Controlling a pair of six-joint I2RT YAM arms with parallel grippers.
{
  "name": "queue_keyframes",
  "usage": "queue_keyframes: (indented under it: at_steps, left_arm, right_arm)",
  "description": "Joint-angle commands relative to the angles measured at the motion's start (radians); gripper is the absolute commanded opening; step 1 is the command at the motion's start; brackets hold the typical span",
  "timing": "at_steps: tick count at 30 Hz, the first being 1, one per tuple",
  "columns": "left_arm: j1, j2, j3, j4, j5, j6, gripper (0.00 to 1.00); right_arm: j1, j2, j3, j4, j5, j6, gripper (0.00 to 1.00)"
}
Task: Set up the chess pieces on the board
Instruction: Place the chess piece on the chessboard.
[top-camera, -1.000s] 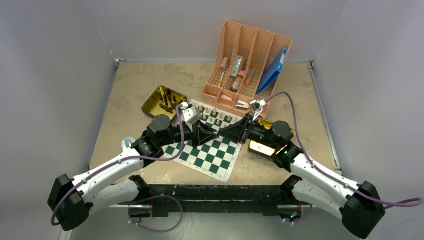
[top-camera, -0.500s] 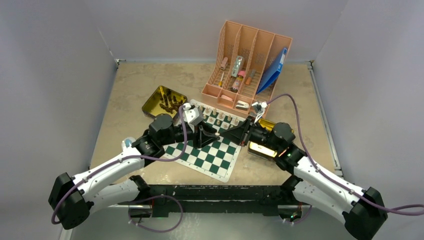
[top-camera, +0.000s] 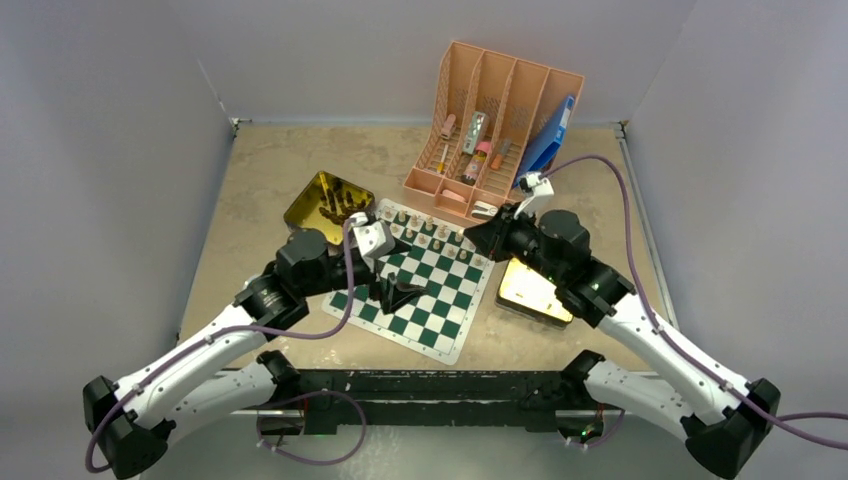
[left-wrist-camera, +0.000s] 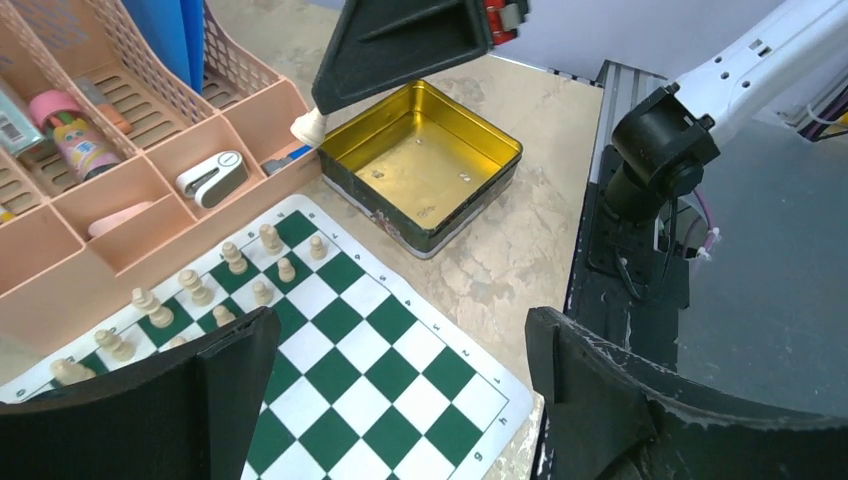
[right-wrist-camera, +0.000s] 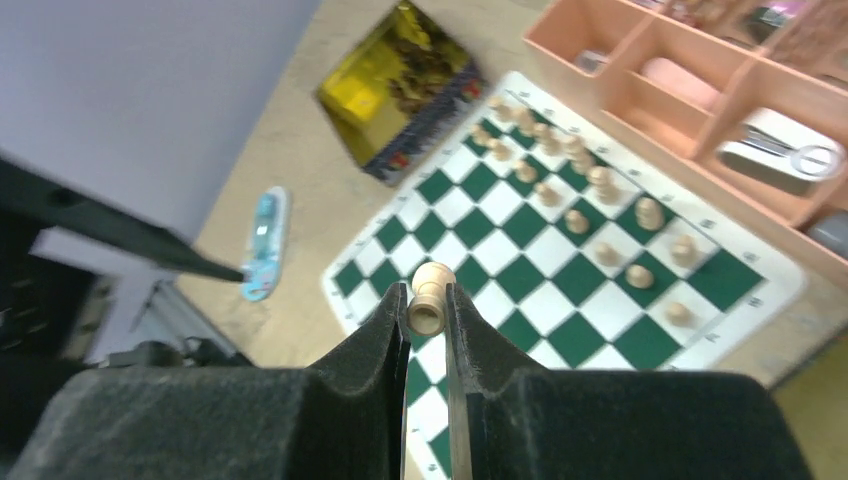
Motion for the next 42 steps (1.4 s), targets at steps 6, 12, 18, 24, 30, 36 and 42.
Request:
queue_keyframes:
  at_steps: [6, 12, 18, 24, 30, 36, 42]
  left_arm:
    - [0.003, -0.131, 0.017, -0.183, -0.055, -0.002, 1.0]
    - [0.003, -0.191, 0.02, -0.207, -0.122, -0.027, 1.0]
    - [0.003, -0.238, 0.008, -0.279, -0.151, -0.072, 1.0]
    - [0.003, -0.264, 0.034, -0.361, -0.181, -0.14, 1.0]
    - [0.003, -0.301, 0.035, -0.373, -0.169, -0.084, 1.0]
    - [0.003, -0.33, 0.019, -0.362, -0.157, -0.066, 1.0]
    - [0.003, -0.313, 0.025, -0.381, -0.182, -0.065, 1.0]
  right_arm:
    - [-0.008, 0.172, 0.171, -0.298, 0.182, -0.108, 0.0]
    - [-0.031, 0.277, 0.225, -0.348, 0.189, -0.116, 0.0]
    - [-0.081, 0.379, 0.258, -0.379, 0.173, -0.147, 0.0]
    - [-0.108, 0.407, 0.214, -0.304, 0.127, -0.148, 0.0]
    - [-0.135, 0.497, 0.219, -0.296, 0.158, -0.163, 0.0]
    - [-0.179, 0.56, 0.208, -0.276, 0.169, -0.188, 0.01]
    - [-0.213, 0.609, 0.202, -0.233, 0.142, -0.208, 0.02]
